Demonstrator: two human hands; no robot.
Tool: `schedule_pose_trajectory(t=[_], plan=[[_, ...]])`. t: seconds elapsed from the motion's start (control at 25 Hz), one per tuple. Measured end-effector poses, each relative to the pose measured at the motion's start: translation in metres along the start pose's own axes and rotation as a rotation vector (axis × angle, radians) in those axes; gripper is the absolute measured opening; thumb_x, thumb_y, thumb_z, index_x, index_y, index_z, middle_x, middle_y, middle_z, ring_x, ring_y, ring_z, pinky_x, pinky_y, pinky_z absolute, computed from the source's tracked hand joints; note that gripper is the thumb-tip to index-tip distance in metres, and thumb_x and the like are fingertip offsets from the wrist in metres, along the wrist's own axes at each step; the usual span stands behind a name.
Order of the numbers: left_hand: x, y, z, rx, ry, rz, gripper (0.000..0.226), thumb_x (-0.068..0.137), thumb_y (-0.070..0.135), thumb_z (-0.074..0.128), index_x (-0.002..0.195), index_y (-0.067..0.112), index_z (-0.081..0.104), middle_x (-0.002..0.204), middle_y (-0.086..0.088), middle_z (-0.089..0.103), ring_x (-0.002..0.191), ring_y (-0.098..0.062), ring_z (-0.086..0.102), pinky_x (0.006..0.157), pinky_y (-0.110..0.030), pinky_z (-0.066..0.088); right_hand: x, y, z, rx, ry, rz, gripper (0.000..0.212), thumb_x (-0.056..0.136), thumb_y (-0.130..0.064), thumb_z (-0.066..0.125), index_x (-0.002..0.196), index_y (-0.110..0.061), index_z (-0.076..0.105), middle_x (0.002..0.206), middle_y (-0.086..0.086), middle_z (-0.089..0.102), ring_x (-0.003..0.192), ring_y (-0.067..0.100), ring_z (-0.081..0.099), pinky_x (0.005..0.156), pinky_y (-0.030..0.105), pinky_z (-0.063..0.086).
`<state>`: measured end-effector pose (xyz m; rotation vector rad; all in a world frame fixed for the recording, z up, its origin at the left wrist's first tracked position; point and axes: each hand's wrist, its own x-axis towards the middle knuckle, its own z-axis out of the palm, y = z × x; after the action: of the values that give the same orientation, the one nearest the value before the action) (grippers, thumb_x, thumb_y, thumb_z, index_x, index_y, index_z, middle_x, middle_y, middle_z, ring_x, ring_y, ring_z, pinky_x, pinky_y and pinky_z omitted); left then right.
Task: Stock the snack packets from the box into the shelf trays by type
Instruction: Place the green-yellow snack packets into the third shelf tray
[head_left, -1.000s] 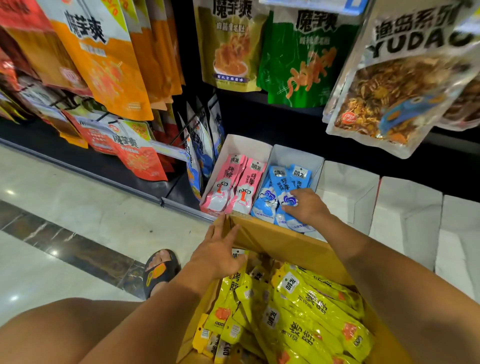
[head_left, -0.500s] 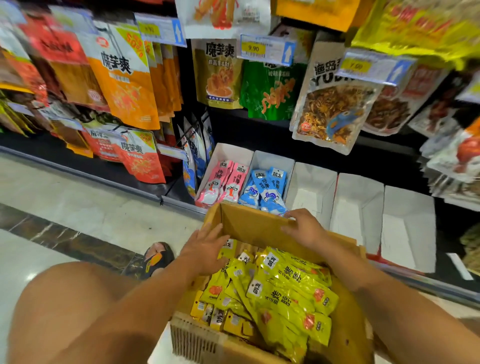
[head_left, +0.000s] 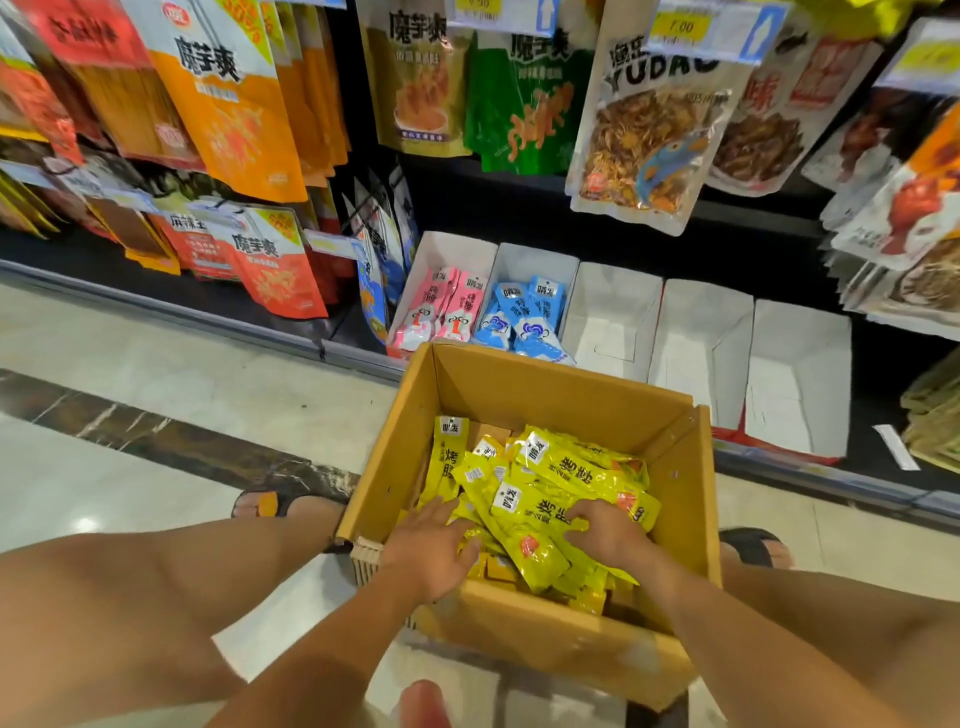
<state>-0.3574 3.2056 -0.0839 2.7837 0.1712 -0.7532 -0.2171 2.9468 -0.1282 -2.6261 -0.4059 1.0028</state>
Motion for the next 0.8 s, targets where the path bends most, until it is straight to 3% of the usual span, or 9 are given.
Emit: schedule_pose_trajectory(t=[0.24, 0.48, 0.64, 0.8], plan=[[0.002, 0.000, 0.005, 0.014, 0.063, -0.012, 0.053, 0.104, 0.056, 0.024, 0.149, 0.038, 0.045, 0.169, 0.007, 0.021, 0.158, -0.019, 0.007, 0.125, -0.046, 0.014, 0.009, 0.025, 0.022, -0.064, 0.026, 0.068, 0.048, 0.091, -0.027, 0.067, 0.138, -0.020, 0.057, 0.139, 0.007, 0.057, 0.128, 0.024, 0.054, 0.102, 0.028, 0.043], [0.005, -0.002, 0.009, 0.009, 0.075, -0.020, 0.053, 0.102, 0.057, 0.026, 0.148, 0.039, 0.046, 0.168, 0.009, 0.023, 0.158, -0.018, 0.009, 0.123, -0.048, 0.022, 0.030, 0.020, 0.034, -0.090, 0.051, 0.061, 0.057, 0.091, -0.021, 0.065, 0.145, -0.015, 0.049, 0.143, 0.012, 0.053, 0.132, 0.030, 0.050, 0.107, 0.037, 0.043], [0.007, -0.002, 0.011, 0.021, 0.108, -0.023, 0.056, 0.099, 0.058, 0.023, 0.144, 0.039, 0.050, 0.168, 0.008, 0.024, 0.157, -0.019, 0.010, 0.123, -0.050, 0.023, 0.034, 0.012, 0.045, -0.193, 0.062, 0.078, 0.047, 0.089, -0.032, 0.070, 0.129, -0.013, 0.057, 0.122, 0.015, 0.062, 0.114, 0.032, 0.059, 0.092, 0.036, 0.049], [0.009, -0.004, 0.012, 0.024, 0.093, -0.023, 0.059, 0.097, 0.060, 0.020, 0.144, 0.039, 0.049, 0.168, 0.008, 0.025, 0.157, -0.019, 0.011, 0.122, -0.051, 0.025, 0.037, 0.013, 0.052, -0.031, 0.106, 0.173, 0.031, 0.085, -0.031, 0.073, 0.105, -0.009, 0.065, 0.103, 0.015, 0.068, 0.092, 0.032, 0.067, 0.076, 0.034, 0.055]])
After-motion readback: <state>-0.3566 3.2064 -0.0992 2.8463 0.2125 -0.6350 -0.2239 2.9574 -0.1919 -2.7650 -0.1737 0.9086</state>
